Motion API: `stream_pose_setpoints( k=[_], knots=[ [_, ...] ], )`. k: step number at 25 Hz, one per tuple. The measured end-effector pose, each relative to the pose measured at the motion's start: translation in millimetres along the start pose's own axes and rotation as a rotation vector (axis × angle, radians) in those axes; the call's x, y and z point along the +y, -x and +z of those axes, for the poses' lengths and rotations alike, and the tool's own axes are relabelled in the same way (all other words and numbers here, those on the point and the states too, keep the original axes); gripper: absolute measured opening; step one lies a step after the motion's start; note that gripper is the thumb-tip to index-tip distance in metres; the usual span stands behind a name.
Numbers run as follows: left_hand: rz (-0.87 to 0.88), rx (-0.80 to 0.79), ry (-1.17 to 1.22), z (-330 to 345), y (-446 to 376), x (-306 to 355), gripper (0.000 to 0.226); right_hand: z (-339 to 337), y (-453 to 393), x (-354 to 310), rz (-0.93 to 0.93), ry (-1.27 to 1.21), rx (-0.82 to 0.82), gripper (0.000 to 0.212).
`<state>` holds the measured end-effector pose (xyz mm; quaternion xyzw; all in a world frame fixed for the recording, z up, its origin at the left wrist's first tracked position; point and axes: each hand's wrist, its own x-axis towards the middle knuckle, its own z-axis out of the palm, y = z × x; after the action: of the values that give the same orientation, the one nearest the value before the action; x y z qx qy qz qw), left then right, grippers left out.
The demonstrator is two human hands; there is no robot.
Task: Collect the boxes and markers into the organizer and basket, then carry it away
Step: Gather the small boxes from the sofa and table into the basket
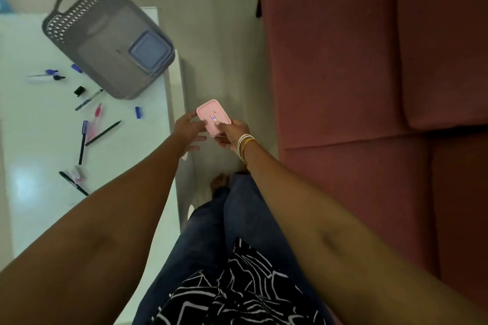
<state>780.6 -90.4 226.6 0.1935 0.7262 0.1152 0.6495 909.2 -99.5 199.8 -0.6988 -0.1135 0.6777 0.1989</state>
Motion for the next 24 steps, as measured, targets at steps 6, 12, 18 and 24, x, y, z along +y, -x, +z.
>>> stream_pose_setpoints(
  k=[6,12,18,24],
  knots=[
    [-0.056,0.054,0.313,-30,-34,71,0.061,53,-49,-98,-0.026,0.419,-0.127,0.032],
    [-0.043,0.271,0.675,-75,-68,118,0.061,114,-81,-184,-0.109,0.889,-0.271,0.032],
    [-0.138,0.568,0.856,-141,-114,122,0.057,162,-117,-198,-0.072,0.994,-0.272,0.035],
    [-0.248,0.565,0.699,-180,-189,107,0.045,186,-164,-179,-0.286,0.849,-0.056,0.022]
  ],
)
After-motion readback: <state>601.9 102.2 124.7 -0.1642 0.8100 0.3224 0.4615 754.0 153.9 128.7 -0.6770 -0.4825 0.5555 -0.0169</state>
